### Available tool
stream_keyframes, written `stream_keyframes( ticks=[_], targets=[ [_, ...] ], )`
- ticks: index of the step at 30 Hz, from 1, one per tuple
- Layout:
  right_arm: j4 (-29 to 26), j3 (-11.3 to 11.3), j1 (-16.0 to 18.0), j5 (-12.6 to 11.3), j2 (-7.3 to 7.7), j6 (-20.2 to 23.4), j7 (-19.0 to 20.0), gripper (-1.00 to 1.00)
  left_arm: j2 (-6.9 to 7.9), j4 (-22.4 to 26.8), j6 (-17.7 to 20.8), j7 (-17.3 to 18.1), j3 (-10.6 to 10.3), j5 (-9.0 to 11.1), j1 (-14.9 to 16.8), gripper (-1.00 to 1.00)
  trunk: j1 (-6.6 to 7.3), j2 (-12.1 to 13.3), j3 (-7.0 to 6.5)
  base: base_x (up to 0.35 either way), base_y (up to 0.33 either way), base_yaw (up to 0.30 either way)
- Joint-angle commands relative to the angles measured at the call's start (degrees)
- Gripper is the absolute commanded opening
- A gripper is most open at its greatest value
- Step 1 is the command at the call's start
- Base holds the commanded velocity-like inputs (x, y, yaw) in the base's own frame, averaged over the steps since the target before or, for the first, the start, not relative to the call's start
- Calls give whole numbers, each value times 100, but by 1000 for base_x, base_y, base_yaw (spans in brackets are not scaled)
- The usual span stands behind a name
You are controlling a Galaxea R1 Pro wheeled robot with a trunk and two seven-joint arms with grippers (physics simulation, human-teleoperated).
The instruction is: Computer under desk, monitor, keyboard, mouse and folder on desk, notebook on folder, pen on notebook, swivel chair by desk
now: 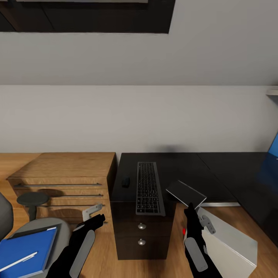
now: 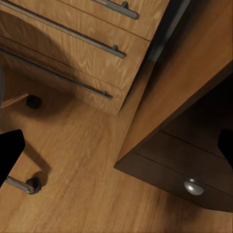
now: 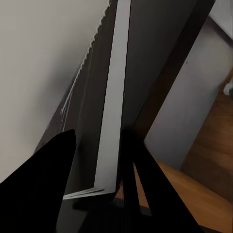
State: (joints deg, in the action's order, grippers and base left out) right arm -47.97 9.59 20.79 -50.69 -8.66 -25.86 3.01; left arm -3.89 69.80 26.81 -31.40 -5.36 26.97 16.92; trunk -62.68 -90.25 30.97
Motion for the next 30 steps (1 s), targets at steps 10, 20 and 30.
stream_keyframes(
  ticks=[10, 20, 30],
  targets=[
    [-1, 5, 4, -48, -4, -8, 33, -100, 2, 7, 9, -51, -9, 54, 4, 100, -220, -406, 186, 0, 0, 0],
    [-1, 5, 4, -46, -4, -8, 33, -100, 2, 7, 9, -51, -9, 54, 4, 100, -352, -647, 294, 0, 0, 0],
    [-1, 1, 4, -46, -5, -15, 33, -100, 2, 7, 9, -51, -9, 54, 4, 100, -352, -647, 294, 0, 0, 0]
  ],
)
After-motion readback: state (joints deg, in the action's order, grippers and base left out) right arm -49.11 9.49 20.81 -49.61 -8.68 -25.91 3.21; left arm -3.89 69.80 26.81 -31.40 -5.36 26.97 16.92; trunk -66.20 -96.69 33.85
